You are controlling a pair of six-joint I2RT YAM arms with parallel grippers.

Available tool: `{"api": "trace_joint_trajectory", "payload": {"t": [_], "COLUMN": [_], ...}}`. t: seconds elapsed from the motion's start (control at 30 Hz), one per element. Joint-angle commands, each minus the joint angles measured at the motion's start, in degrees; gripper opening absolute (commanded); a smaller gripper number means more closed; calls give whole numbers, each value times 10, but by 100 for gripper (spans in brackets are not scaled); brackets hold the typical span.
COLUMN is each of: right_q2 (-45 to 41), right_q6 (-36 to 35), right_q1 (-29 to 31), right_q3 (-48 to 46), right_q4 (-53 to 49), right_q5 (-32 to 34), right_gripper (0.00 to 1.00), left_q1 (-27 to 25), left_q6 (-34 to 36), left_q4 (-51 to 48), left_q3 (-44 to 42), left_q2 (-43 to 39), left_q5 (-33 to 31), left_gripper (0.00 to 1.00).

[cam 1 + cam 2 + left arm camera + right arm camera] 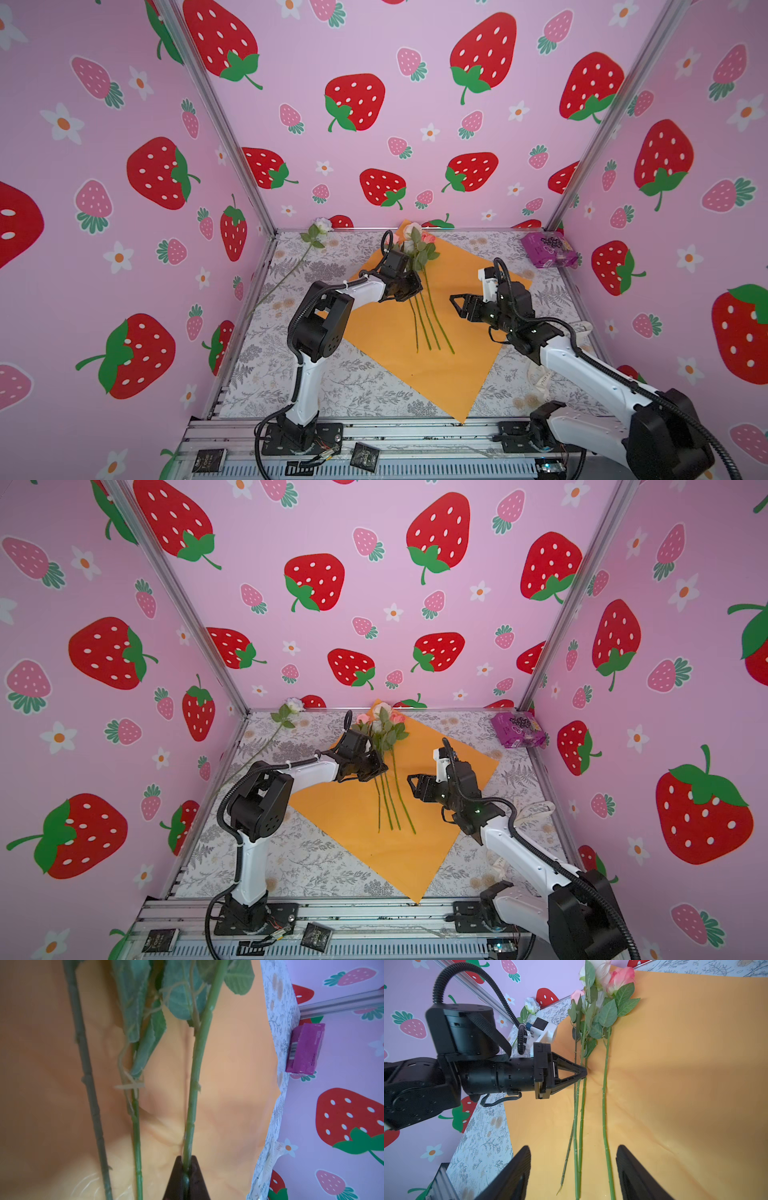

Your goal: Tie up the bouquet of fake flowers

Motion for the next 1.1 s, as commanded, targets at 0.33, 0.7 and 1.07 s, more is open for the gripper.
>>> {"api": "trace_joint_trajectory", "payload": {"t": [0.33,0.7,1.07], "right_q2": [13,30,148], "right_q6": [1,-3,-14], "right_q1": [-3,-3,65], "right_q3": [-5,12,102], "right_q4": [-3,15,74], "right_q5": [-13,-37,-97], "right_gripper": [68,69,68], "left_q1": [-23,-23,202], "left_q6": [4,110,377], "left_q4": [-15,-90,-303], "left_q3": [55,-4,-22], "left_q2": [35,-111,-239], "left_q5": [2,-44,-83], "left_gripper": [19,49,53]}}
